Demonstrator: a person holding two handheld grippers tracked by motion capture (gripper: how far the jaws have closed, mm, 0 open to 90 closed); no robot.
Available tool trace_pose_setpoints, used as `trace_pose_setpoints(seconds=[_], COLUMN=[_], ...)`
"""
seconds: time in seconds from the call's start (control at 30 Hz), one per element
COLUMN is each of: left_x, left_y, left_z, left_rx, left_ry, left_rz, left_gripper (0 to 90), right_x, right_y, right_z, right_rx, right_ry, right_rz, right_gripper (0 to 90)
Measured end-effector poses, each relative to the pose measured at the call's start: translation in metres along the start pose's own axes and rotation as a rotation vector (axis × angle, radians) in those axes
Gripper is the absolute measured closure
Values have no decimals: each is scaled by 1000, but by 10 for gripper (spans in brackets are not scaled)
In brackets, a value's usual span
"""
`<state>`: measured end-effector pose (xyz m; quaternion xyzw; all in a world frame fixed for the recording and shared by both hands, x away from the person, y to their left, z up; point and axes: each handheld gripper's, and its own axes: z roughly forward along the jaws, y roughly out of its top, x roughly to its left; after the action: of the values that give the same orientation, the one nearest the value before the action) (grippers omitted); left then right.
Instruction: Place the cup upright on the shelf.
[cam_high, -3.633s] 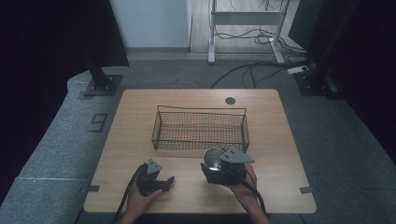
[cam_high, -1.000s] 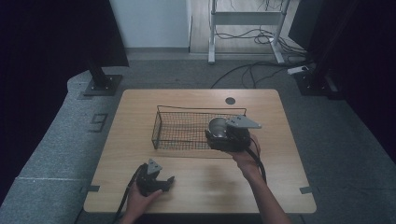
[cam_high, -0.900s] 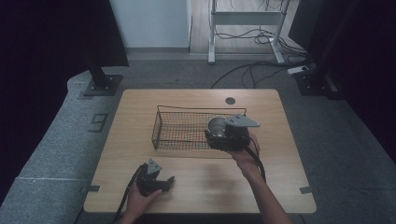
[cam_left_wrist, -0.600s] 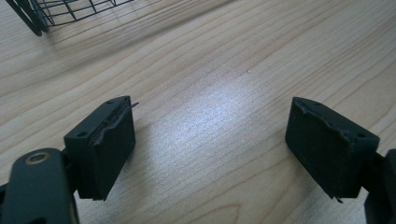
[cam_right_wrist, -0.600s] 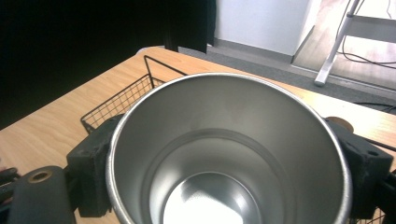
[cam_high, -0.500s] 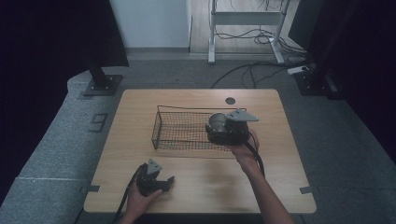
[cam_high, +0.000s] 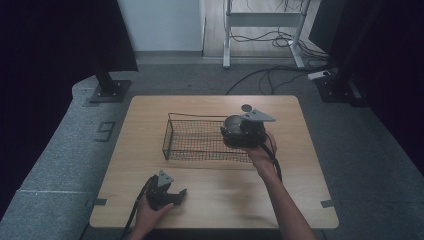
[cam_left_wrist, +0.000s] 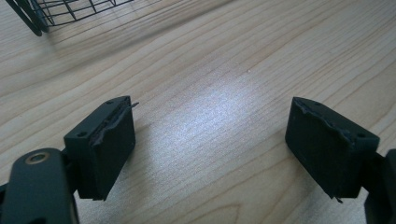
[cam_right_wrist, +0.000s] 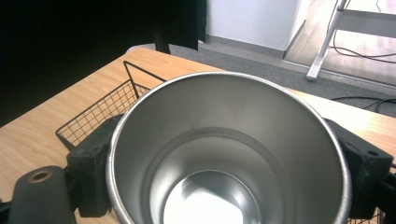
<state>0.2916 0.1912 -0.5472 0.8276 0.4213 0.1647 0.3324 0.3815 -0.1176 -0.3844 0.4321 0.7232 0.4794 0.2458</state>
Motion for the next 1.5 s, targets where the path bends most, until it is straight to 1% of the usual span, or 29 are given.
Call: trace_pose_setpoints(seconds=[0.17,0.6,1.03,1.37,1.5], left_x=[0,0,0,0,0], left_y=[0,0,0,0,0], left_z=[0,0,0,0,0], left_rx=[0,-1,0,0,-1], left_ry=[0,-1,-1,0,0], left_rz=[0,-1,-1,1,0], left_gripper=[159,159,159,158,158], right_x=[-4,-14,-22,-30,-34], right_y=[4,6,14,13,11], right_z=[6,21,35,50,56], right_rx=[10,31,48,77,90], right_ry=[-7,-27,-49,-63,-70], right_rz=[2,12,26,42,56], right_gripper=[132,132,132,132,132])
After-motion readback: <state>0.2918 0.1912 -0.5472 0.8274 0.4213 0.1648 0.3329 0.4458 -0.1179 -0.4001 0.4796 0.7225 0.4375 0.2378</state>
